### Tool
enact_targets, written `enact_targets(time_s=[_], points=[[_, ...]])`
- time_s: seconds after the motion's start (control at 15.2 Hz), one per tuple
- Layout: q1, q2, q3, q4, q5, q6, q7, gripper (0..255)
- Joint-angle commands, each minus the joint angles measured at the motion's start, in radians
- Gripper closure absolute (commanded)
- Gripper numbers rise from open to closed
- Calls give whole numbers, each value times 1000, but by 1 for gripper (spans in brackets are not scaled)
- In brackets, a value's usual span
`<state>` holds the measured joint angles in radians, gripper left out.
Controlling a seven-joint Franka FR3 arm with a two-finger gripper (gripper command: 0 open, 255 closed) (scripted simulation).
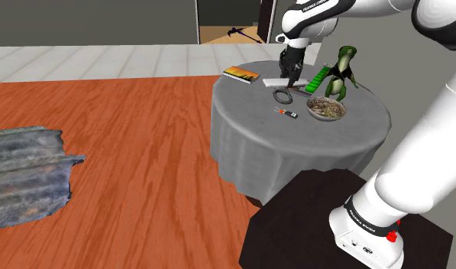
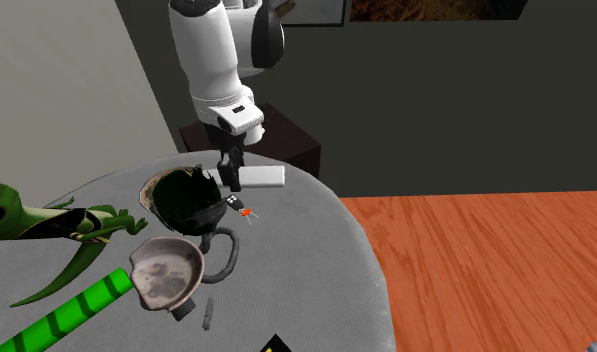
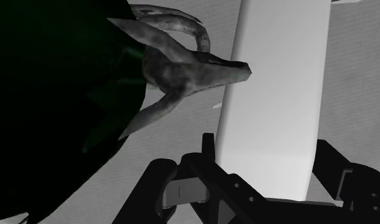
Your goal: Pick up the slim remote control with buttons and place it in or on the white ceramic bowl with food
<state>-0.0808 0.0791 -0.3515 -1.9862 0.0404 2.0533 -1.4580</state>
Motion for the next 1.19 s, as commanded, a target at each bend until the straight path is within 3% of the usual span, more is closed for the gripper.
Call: enact_targets(time_s=[0.0,0.92,1.12], points=[[-18,-45,-18,-49,-17,6,-30,255],[-177,-204,-186,-209,-107,24,-310,255],[-177,-186,-190,-234,-98,65,-317,255]])
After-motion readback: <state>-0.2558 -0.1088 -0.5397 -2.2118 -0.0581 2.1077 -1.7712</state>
